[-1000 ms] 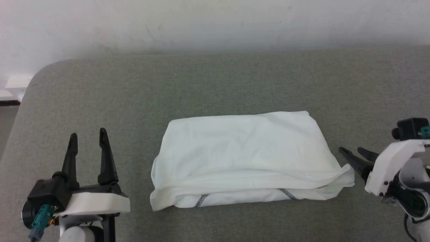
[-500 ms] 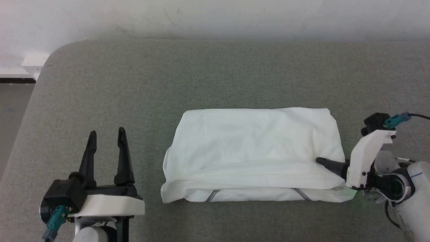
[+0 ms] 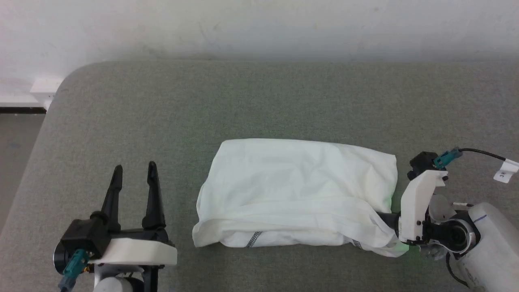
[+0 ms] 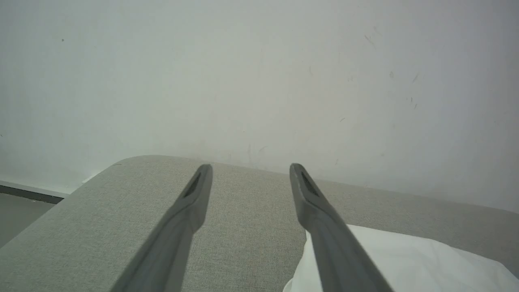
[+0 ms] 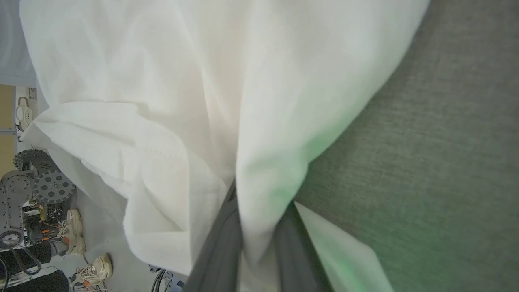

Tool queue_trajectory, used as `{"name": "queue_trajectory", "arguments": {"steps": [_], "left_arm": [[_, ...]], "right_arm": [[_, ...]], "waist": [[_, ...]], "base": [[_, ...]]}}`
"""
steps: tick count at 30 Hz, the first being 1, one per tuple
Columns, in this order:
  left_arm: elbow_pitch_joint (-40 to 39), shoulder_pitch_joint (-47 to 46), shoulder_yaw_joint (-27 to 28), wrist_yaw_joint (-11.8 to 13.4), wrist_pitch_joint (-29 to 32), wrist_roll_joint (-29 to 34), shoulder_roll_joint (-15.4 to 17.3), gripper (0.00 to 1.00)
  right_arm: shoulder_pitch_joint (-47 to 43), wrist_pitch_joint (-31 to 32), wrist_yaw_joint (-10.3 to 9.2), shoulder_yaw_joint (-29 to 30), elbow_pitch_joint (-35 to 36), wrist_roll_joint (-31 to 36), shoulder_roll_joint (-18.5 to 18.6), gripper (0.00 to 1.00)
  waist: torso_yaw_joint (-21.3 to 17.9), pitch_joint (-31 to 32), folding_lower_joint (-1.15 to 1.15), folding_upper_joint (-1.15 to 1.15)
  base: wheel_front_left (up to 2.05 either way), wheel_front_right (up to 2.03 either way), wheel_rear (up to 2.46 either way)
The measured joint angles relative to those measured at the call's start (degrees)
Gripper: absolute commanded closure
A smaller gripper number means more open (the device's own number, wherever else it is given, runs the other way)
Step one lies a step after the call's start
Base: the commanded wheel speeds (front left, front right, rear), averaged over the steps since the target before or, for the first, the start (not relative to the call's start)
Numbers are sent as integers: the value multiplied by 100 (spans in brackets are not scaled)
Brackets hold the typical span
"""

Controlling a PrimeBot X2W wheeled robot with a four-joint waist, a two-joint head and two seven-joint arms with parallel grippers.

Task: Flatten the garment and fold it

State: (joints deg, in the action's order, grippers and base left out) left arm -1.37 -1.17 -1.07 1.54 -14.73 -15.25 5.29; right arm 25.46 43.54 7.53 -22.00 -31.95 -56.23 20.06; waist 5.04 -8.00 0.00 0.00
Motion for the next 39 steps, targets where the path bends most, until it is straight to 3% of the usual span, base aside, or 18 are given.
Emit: {"name": "queue_trajectory", "arguments": {"steps": [8, 16, 21, 27, 33, 39], "left_arm": [[67, 203, 57, -48, 0, 76, -35, 0], [116, 302, 55, -57, 0, 74, -59, 0], [116, 308, 58, -55, 0, 74, -56, 0], [131, 287, 0, -56, 0, 74, -57, 0], [181, 162, -74, -100, 1, 74, -62, 0], [276, 33, -198, -172, 0, 67, -101, 0]], "right_arm": [[-246, -827, 0, -181, 598, 147, 648, 100], [-811, -845, 0, 225, 714, 449, 1376, 100], [-826, -800, 0, 454, 998, 679, 1480, 100], [-424, -279, 0, 242, 1527, 947, 1031, 100], [79, 185, 0, -383, 1718, 1070, -36, 100], [248, 214, 0, -923, 1270, 1024, -867, 100]], "waist": [[-75, 303, 0, 0], [-193, 472, 0, 0], [-241, 466, -1, 0], [-268, 384, 0, 0], [-236, 317, 0, 0], [-80, 245, 0, 0]], "base": [[0, 0, 0], [0, 0, 0], [0, 0, 0], [0, 0, 0], [0, 0, 0], [0, 0, 0]]}}
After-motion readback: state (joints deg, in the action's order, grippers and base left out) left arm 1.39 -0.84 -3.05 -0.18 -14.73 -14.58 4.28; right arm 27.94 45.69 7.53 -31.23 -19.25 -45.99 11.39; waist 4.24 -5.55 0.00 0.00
